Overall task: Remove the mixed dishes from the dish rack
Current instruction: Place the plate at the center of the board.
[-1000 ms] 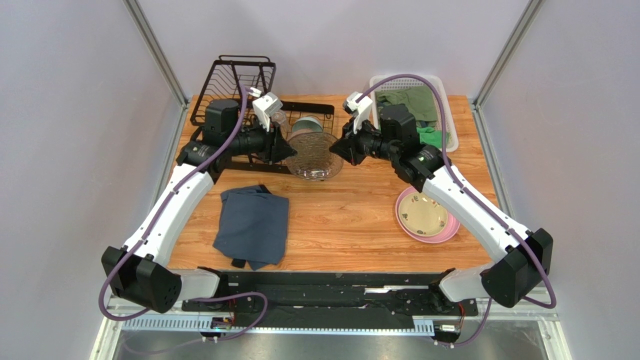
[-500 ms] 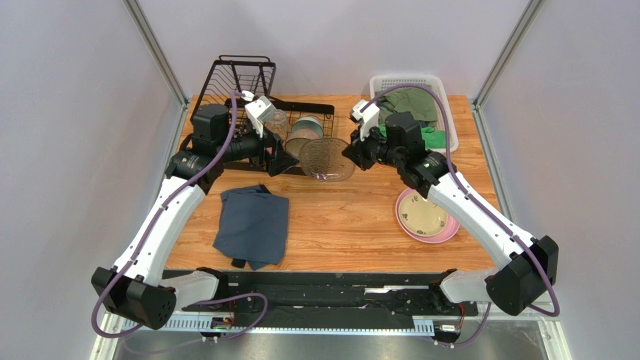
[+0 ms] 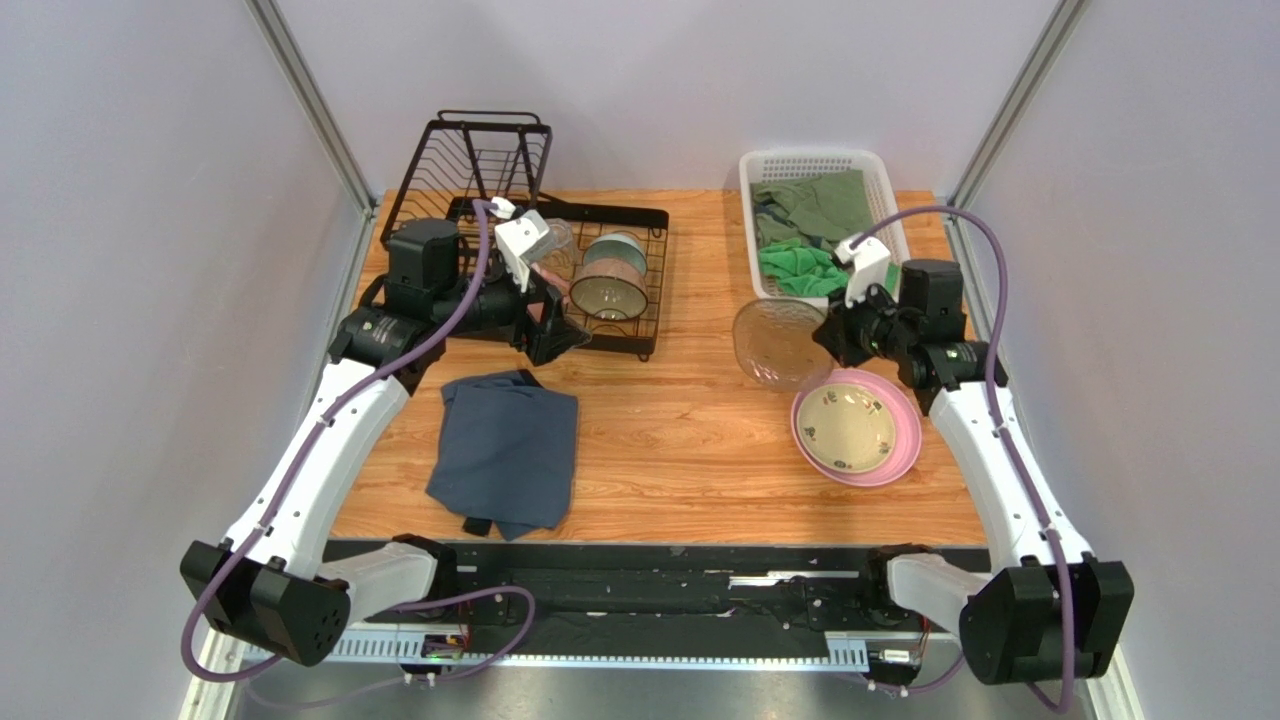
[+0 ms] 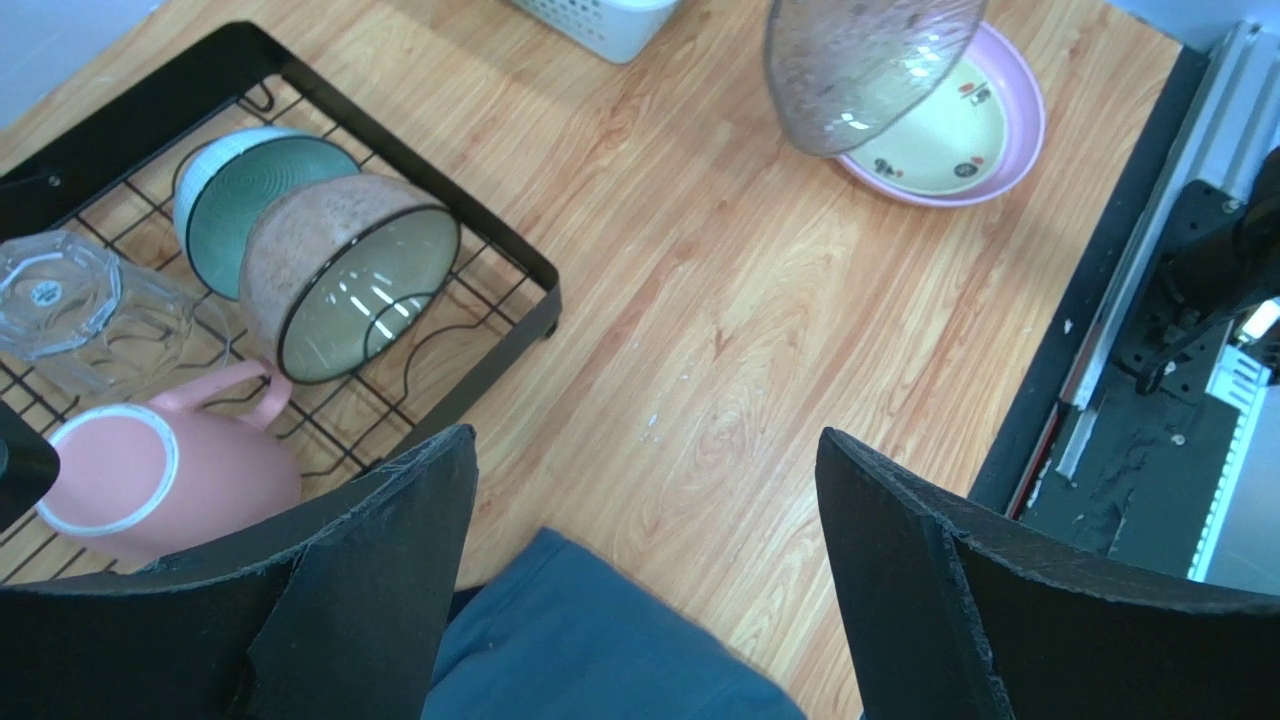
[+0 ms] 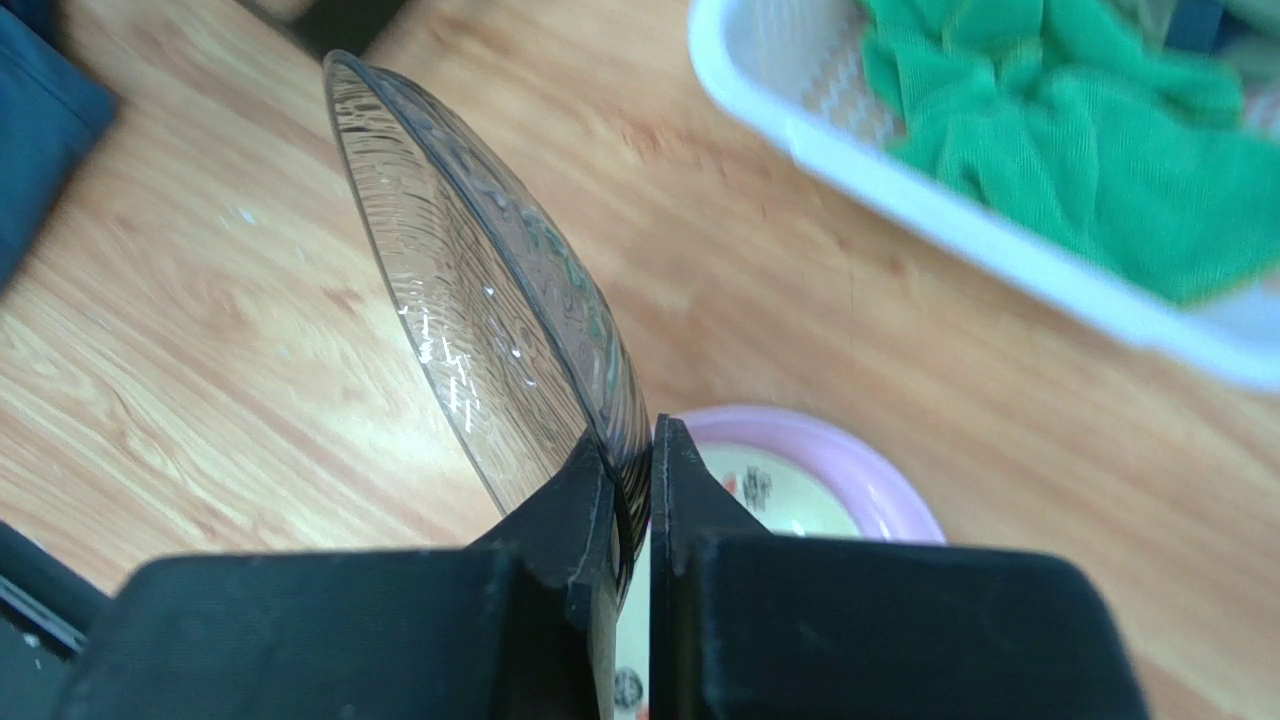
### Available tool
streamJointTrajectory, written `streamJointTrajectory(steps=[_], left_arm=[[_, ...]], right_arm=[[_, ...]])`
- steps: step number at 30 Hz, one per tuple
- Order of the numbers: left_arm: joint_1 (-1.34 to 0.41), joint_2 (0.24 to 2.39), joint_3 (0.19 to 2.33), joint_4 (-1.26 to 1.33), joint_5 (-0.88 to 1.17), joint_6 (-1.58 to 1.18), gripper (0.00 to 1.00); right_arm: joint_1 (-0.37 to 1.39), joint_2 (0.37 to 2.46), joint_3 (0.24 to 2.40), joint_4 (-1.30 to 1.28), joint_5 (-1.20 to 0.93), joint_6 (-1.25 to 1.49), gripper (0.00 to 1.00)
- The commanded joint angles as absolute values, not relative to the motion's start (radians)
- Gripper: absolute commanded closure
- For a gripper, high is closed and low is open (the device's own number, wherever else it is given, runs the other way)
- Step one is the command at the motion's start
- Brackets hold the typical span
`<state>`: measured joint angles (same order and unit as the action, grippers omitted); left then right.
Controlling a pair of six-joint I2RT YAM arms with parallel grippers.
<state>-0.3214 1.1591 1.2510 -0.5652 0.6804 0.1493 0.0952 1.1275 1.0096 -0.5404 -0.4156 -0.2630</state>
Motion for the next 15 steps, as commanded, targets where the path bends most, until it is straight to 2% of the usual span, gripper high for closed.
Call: streamJointTrajectory(steps=[1, 10, 15], left_arm=[[-0.327, 1.161, 1.249, -0.589, 0.658, 0.225, 0.1], [-0.327, 1.169, 1.247, -0.6, 0.655, 0.247, 0.1], [-0.327, 1.167, 1.239, -0.6, 0.667, 0.252, 0.1]], right_arm=[[-0.012, 1.071, 0.951, -0.652, -0.497, -0.417, 1.0], [-0.28, 1.152, 0.962, -0.869, -0.592, -0.661, 1.0], [-0.35, 1.222, 0.969, -0.902, -0.62, -0.725, 1.0]])
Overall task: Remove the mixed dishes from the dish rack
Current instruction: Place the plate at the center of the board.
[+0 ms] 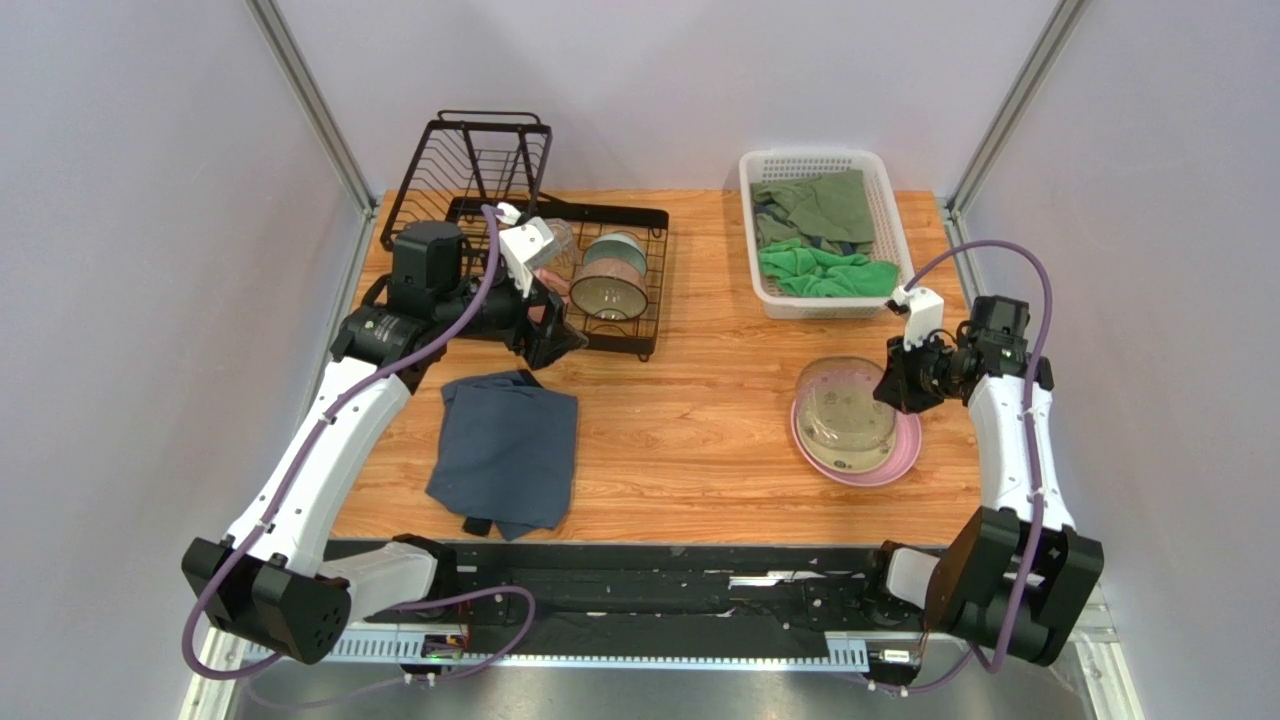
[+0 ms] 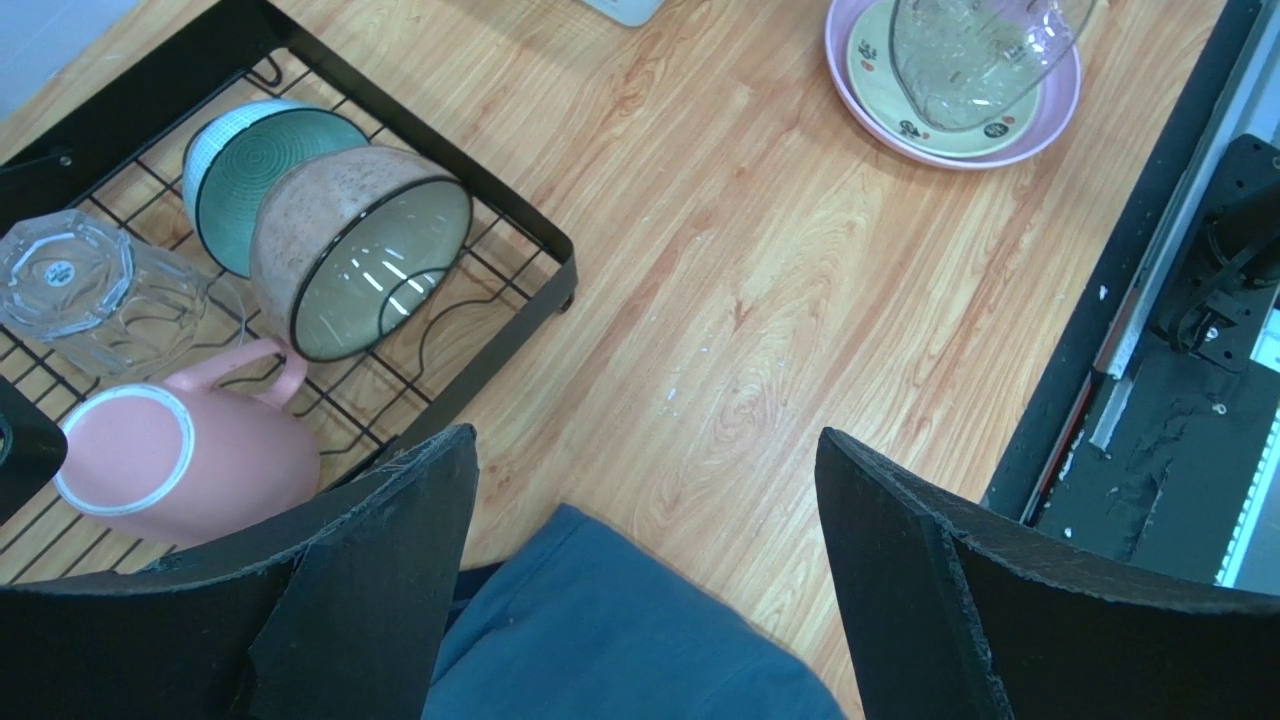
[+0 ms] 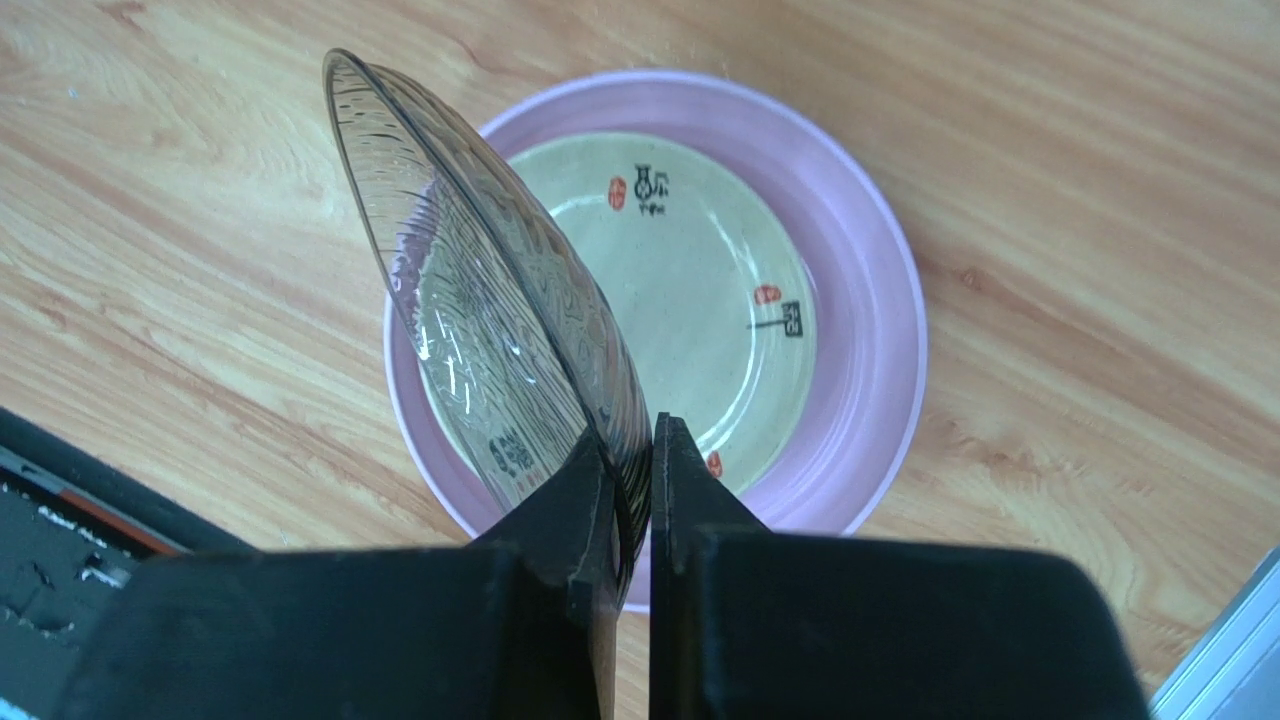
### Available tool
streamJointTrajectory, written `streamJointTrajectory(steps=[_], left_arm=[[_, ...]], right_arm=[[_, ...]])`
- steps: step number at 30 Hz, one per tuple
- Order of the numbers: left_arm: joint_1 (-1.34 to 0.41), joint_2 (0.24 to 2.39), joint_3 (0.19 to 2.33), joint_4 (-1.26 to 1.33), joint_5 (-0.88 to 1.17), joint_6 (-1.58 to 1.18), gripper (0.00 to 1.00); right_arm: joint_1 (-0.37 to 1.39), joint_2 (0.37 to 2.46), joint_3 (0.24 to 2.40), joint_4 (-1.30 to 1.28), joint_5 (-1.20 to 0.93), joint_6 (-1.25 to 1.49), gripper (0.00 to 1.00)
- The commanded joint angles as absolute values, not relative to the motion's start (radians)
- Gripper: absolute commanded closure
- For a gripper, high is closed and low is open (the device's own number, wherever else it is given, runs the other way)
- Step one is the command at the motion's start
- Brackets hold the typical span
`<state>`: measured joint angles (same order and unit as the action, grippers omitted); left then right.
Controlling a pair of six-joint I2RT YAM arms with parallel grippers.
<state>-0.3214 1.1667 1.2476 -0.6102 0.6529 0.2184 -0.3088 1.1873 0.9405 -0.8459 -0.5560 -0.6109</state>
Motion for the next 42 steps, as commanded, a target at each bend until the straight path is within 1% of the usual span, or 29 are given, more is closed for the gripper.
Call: streamJointTrajectory(steps=[1, 16, 23, 26, 27, 29, 30, 32, 33, 36, 42], left_arm=[[-0.327, 1.166, 1.238, -0.601, 0.667, 0.255, 0.1], [-0.328, 1.157, 1.223, -0.603, 0.684, 0.264, 0.1], [-0.328, 1.158, 1.215, -0.603, 0.684, 0.268, 0.1], [-0.327, 1.16, 1.216, -0.604, 0.686, 0.267, 0.1], [-0.327, 1.16, 1.215, -0.603, 0.684, 0.268, 0.1], [-0.327, 1.161, 1.215, -0.601, 0.684, 0.27, 0.1], [-0.327, 1.161, 1.215, -0.601, 0.683, 0.268, 0.1], [-0.327, 1.161, 1.213, -0.601, 0.681, 0.271, 0.09], [-0.327, 1.16, 1.213, -0.604, 0.683, 0.272, 0.1], [-0.327, 1.163, 1.213, -0.603, 0.684, 0.272, 0.1], [-0.327, 1.155, 1.198, -0.597, 0.672, 0.279, 0.1]], right_arm=[[-0.363, 1.233, 0.973, -0.911, -0.621, -0.735, 1.0], [-0.408, 1.434, 1.038, -0.91, -0.63, -0.772, 1.0], [-0.411, 1.492, 1.052, -0.882, -0.627, -0.762, 1.0], [-0.411, 1.505, 1.054, -0.87, -0.623, -0.756, 0.91], [-0.413, 1.511, 1.054, -0.87, -0.623, -0.755, 0.83], [-0.413, 1.516, 1.054, -0.862, -0.624, -0.755, 0.78], [-0.411, 1.519, 1.052, -0.859, -0.621, -0.752, 0.73], [-0.411, 1.52, 1.048, -0.848, -0.618, -0.749, 0.68], [-0.413, 1.522, 1.048, -0.845, -0.62, -0.746, 0.64], [-0.411, 1.525, 1.045, -0.835, -0.614, -0.741, 0.6], [-0.411, 1.52, 1.031, -0.825, -0.606, -0.736, 0.56]])
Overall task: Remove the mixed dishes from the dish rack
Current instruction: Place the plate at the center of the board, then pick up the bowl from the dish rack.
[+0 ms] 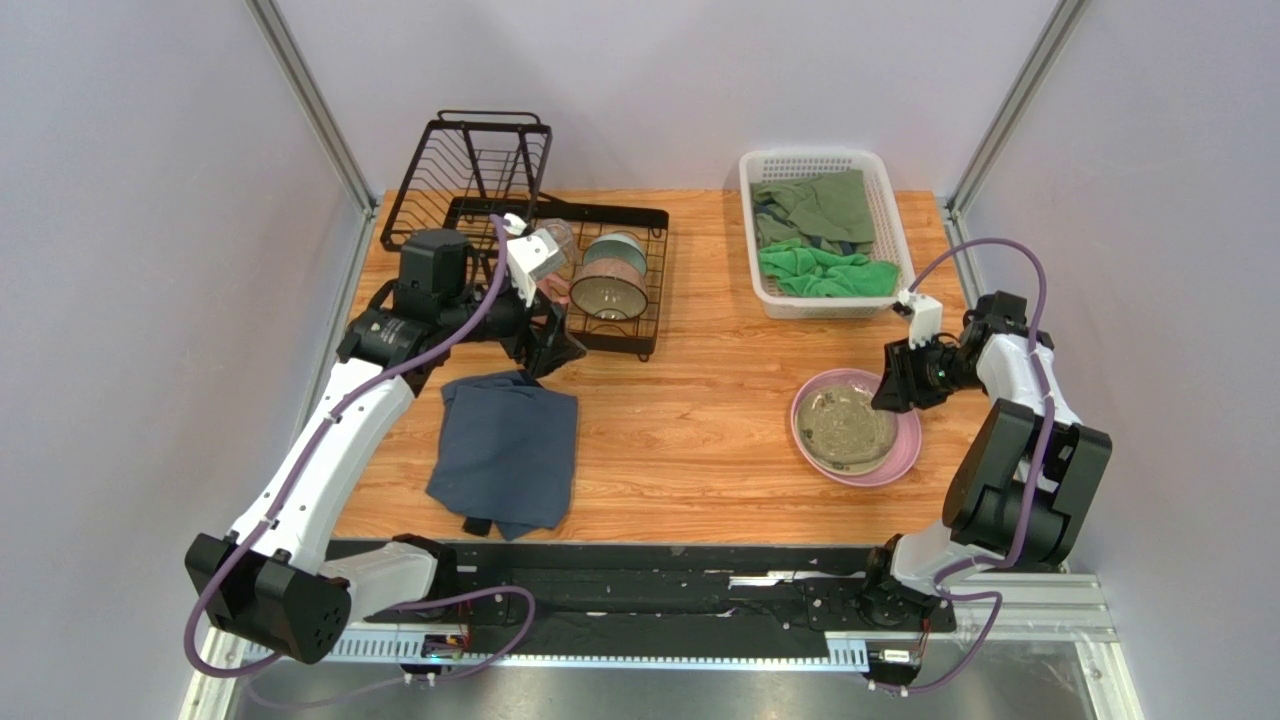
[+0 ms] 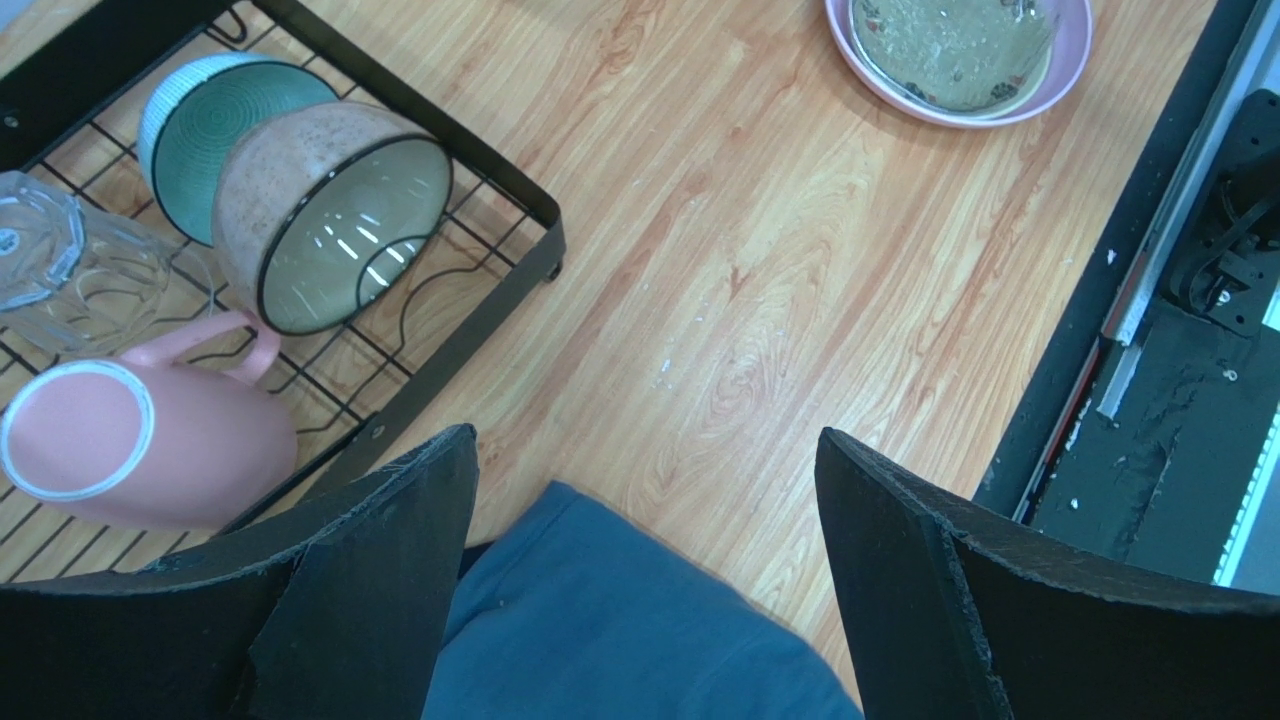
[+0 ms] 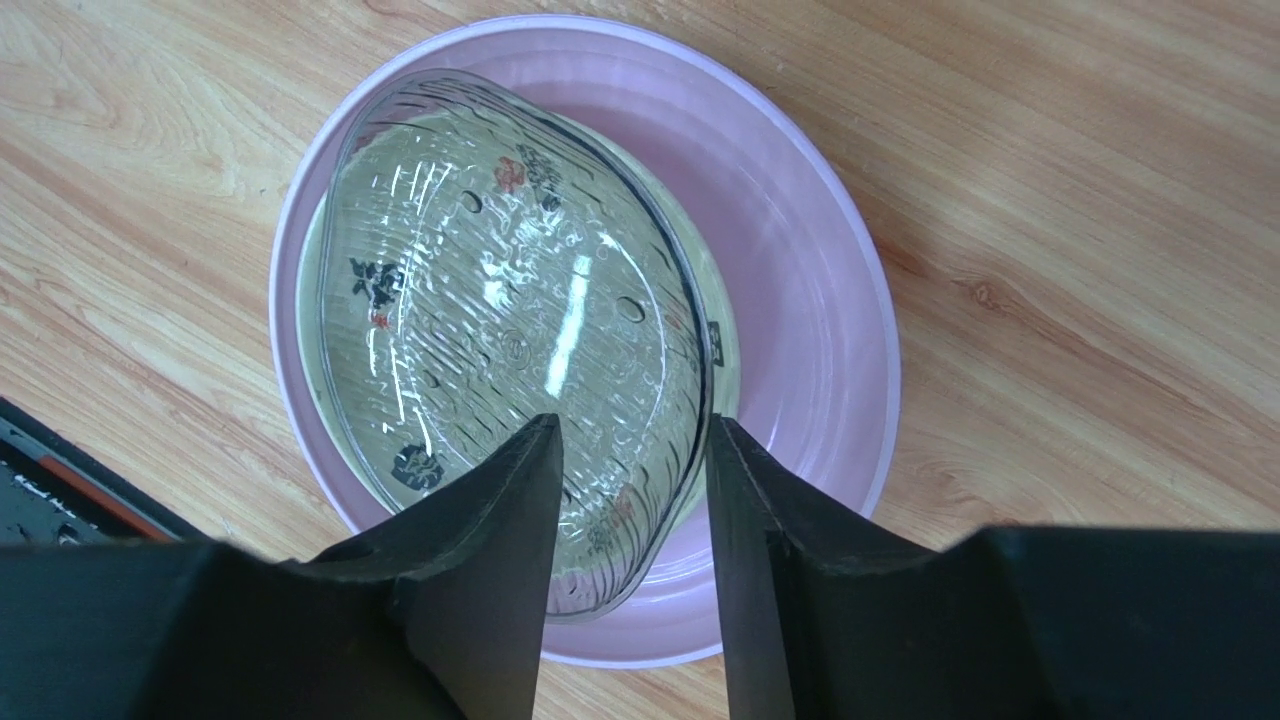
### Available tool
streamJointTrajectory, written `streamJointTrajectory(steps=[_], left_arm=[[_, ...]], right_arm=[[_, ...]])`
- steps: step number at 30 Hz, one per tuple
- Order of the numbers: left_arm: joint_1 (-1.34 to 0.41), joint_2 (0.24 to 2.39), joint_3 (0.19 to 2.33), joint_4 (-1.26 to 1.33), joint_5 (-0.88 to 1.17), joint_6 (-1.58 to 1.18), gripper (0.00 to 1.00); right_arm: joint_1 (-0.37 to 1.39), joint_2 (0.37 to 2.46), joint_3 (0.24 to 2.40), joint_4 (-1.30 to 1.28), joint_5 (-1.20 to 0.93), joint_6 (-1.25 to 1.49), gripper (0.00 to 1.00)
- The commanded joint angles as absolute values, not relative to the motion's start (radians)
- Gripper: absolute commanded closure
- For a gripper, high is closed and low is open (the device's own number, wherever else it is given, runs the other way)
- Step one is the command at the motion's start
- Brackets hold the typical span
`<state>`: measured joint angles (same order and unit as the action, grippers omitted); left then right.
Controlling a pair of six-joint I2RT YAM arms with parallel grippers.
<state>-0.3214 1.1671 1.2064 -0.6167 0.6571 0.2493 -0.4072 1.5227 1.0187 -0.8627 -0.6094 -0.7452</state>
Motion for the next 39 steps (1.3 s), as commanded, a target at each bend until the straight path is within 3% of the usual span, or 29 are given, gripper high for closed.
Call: streamJointTrajectory(steps=[1, 14, 28, 32, 39], left_arm=[[-0.327, 1.152, 1.197, -0.598, 0.667, 0.279, 0.1], [-0.327, 1.127, 1.215, -0.589, 0.519, 0.297, 0.08], [-0.325, 1.184, 1.439, -0.635, 0.167, 0.636, 0.01], [-0.325, 1.204, 1.471, -0.643, 0.219, 0.702, 0.01], [-0.325, 1.233, 1.467, -0.621, 0.344, 0.747, 0.01]], right_arm=[[-0.411, 1.519, 1.029, -0.825, -0.604, -0.736, 0.55], [-0.413, 1.418, 0.997, -0.81, -0.589, -0.712, 0.44], [-0.364, 1.138, 1.066, -0.913, -0.699, -0.66, 0.07], [-0.31, 1.094, 1.077, -0.919, -0.695, -0.634, 0.01], [-0.152, 1.068, 1.126, -0.885, -0.657, -0.563, 0.01]])
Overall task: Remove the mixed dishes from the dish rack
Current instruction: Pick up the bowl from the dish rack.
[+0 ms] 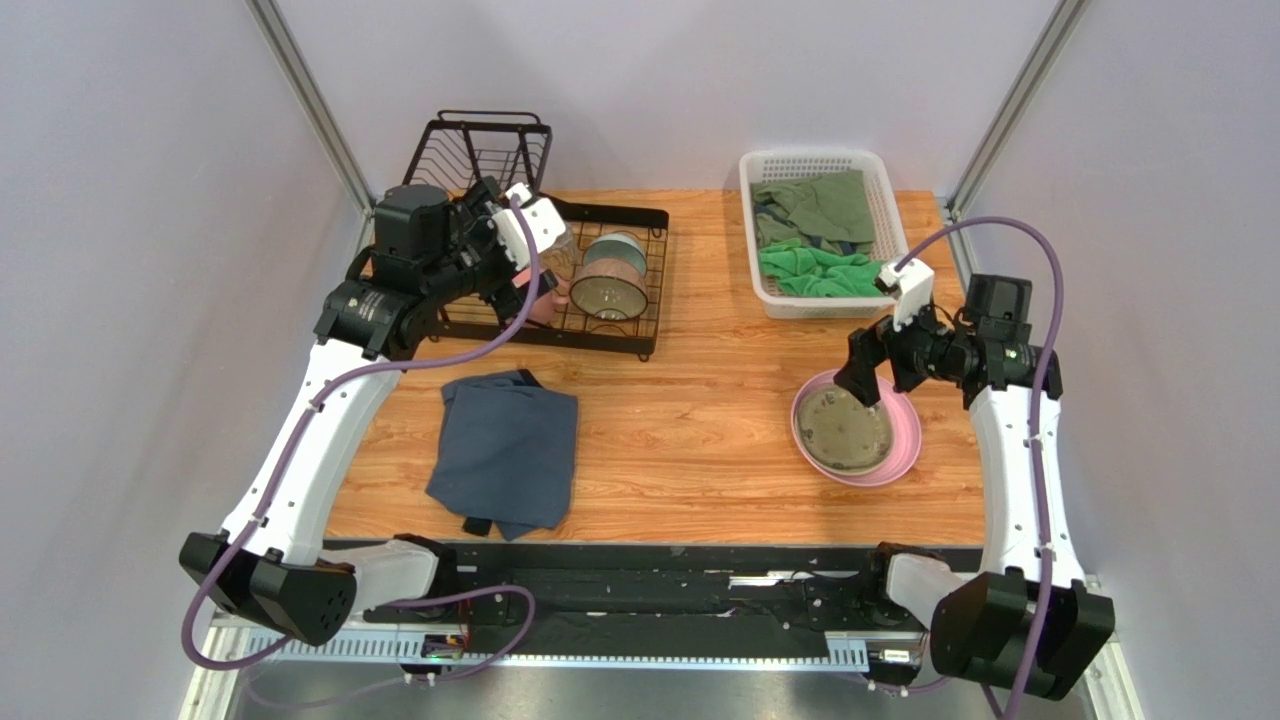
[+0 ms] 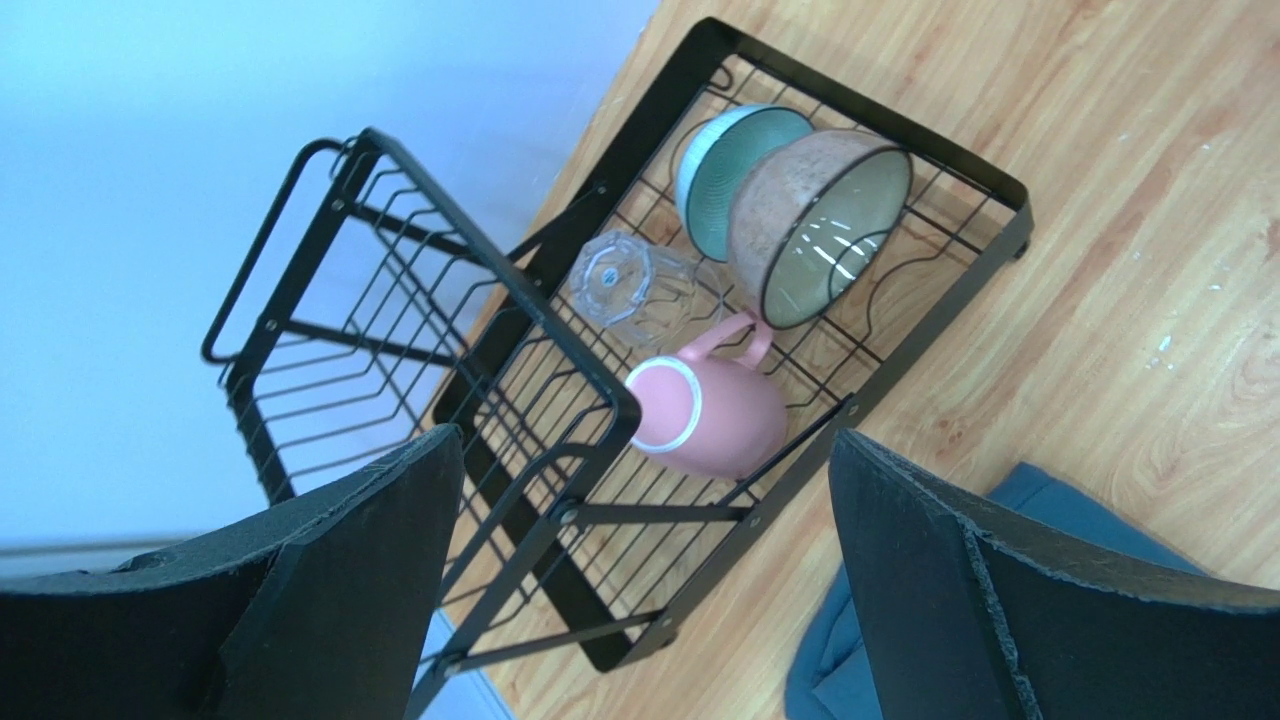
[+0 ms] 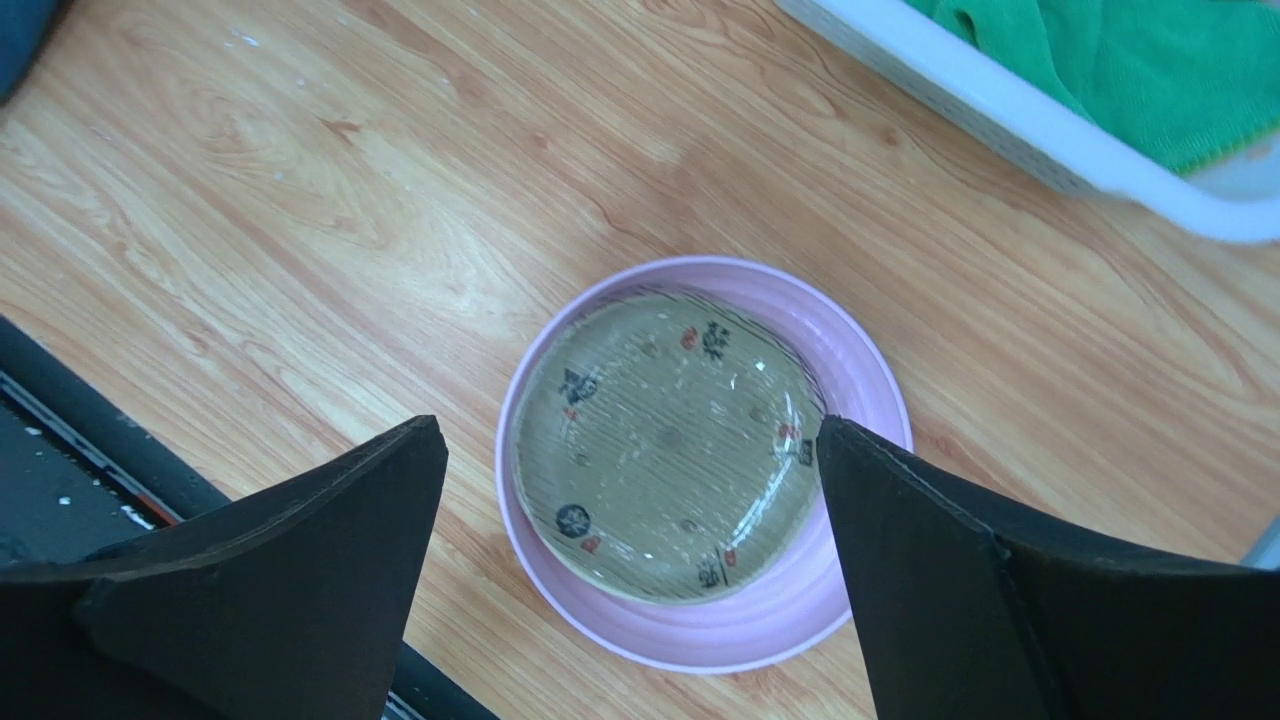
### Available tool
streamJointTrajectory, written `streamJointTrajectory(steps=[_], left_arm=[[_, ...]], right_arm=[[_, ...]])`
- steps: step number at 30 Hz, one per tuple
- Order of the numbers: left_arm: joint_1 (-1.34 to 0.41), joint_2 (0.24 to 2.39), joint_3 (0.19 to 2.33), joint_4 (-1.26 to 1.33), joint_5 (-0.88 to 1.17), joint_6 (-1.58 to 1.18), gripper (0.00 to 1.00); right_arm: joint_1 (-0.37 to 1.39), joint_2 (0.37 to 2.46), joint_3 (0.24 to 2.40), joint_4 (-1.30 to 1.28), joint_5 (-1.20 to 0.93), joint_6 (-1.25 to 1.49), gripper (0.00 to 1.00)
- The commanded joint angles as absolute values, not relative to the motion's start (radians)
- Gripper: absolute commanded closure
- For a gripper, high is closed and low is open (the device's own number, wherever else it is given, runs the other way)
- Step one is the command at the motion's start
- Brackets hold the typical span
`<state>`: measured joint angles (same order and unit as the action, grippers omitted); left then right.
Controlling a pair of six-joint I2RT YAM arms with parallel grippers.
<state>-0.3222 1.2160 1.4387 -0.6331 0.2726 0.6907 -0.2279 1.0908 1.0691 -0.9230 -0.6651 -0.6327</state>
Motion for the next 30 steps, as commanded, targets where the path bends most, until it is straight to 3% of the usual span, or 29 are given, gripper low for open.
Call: streamJointTrajectory(steps=[1, 10, 17, 24, 30], left_arm=[[-0.325, 1.236, 1.463, -0.615, 0.341, 0.741, 0.01], [-0.325, 1.181, 1.391, -0.575, 0.316, 0.693, 0.01], [-0.325, 1.129, 1.339, -0.545, 0.275, 0.583, 0.02], [-0.325, 1.057, 1.249, -0.448, 0.186, 0.532, 0.02], [-0.325, 1.026, 1.195, -0.411, 0.115, 0.563, 0.02]], right_arm=[[-0.126, 1.069, 1.137, -0.87, -0.629, -0.548, 0.01], [0.215, 1.189, 1.23, -0.654, -0.363, -0.396, 0.02], [0.417, 1.37, 1.293, -0.461, -0.169, -0.316, 0.09], [0.534, 1.515, 1.305, -0.25, -0.009, -0.318, 0.11], [0.594, 1.62, 1.338, -0.121, 0.044, -0.35, 0.18]])
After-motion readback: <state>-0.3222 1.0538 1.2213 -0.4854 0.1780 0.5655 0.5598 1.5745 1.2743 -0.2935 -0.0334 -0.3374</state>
